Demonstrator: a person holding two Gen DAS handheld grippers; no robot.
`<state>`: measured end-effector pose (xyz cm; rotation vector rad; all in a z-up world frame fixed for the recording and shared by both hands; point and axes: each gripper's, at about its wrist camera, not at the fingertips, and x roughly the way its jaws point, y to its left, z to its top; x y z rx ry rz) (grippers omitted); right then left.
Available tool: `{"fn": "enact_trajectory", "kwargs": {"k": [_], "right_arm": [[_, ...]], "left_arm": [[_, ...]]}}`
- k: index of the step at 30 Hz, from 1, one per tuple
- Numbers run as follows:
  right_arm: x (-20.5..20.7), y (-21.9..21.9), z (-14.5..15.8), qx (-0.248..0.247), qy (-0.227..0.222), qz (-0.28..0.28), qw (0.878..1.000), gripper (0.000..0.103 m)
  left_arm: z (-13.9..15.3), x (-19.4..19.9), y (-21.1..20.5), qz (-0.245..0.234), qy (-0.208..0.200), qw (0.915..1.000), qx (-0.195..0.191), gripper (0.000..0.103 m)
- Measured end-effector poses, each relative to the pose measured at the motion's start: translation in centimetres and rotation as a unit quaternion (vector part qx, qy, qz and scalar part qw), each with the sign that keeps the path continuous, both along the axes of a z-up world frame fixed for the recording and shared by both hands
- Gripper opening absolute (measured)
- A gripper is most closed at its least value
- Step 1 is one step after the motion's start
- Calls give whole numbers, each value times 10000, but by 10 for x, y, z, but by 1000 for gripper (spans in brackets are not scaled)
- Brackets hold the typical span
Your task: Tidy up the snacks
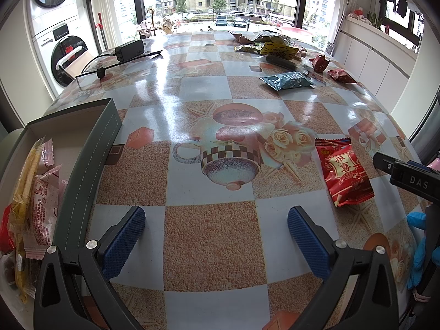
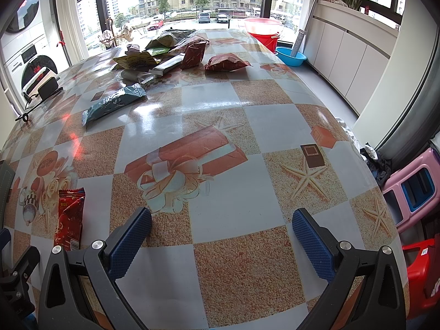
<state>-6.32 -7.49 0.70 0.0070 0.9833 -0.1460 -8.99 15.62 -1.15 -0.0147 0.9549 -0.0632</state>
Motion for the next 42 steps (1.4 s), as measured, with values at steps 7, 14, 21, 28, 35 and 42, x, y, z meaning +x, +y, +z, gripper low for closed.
{"fn": "enact_trajectory", "kwargs": {"k": [7,14,21,28,35,42], "right_arm": [[0,0,0,0,-2,-5,10000,103],[-1,0,0,0,-2,-5,10000,103],[-1,0,0,0,-3,-8,10000,103],[1,-1,2,8,24,-8,10000,103],[22,-8,6,333,610,161,9974,103],[71,8,19,1530,1016,441,9820,102]], "left_arm": [[0,0,0,0,0,10000,0,103],[-1,-1,0,1,-1,10000,0,103],[0,-1,0,2,-2,10000,-1,103],[0,0,0,5,-1,10000,0,103],[-1,-1,0,8,-3,10000,0,103],[0,0,0,9,-4,10000,-1,103]]}}
